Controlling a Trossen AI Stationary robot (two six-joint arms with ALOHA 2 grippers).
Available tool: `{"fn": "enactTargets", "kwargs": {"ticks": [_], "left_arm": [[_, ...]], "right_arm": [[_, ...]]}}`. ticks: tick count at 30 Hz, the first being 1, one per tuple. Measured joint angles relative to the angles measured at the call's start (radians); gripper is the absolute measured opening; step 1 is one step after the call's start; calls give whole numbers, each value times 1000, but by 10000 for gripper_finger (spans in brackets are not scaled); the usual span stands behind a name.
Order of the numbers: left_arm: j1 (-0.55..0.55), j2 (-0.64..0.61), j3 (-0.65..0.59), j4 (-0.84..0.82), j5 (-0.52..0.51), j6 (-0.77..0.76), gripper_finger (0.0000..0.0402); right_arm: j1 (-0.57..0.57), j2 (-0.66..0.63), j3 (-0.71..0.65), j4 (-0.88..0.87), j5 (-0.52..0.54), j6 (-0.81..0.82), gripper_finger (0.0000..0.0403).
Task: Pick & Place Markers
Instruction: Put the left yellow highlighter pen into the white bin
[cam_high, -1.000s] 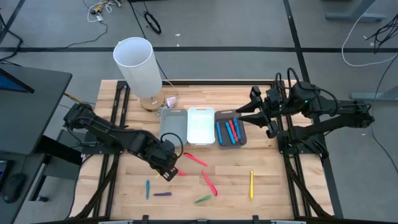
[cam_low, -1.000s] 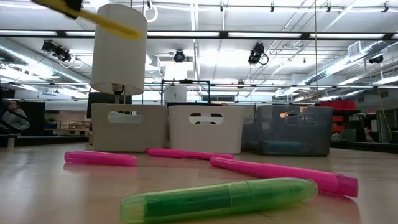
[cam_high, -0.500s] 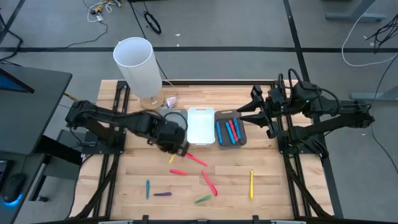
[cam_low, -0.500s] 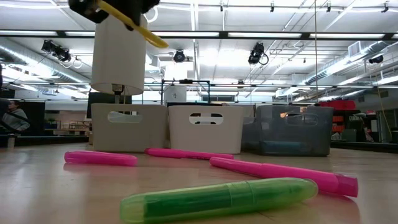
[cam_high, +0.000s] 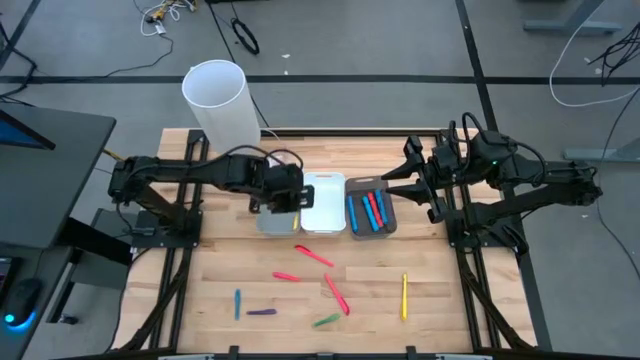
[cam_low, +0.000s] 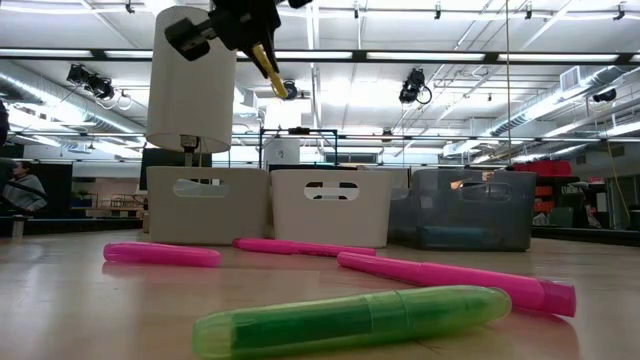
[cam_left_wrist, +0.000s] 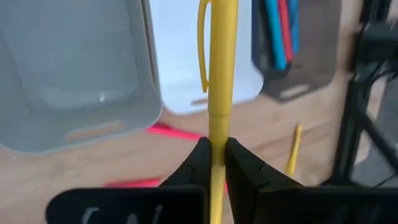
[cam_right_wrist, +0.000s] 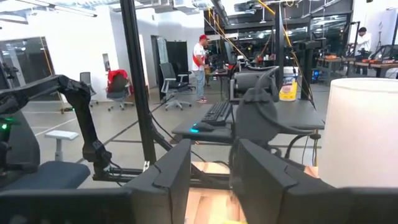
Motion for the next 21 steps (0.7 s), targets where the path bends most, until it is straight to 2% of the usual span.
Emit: {"fn": "enactTargets", "kwargs": {"ticks": [9,21], "left_arm": [[56,13,0,37,-57,-32,24],[103,161,-1,147,17,-24,24]], "right_arm": [[0,0,0,-51,0,-27,134],[0,0,0,-75,0,-28,134]]}}
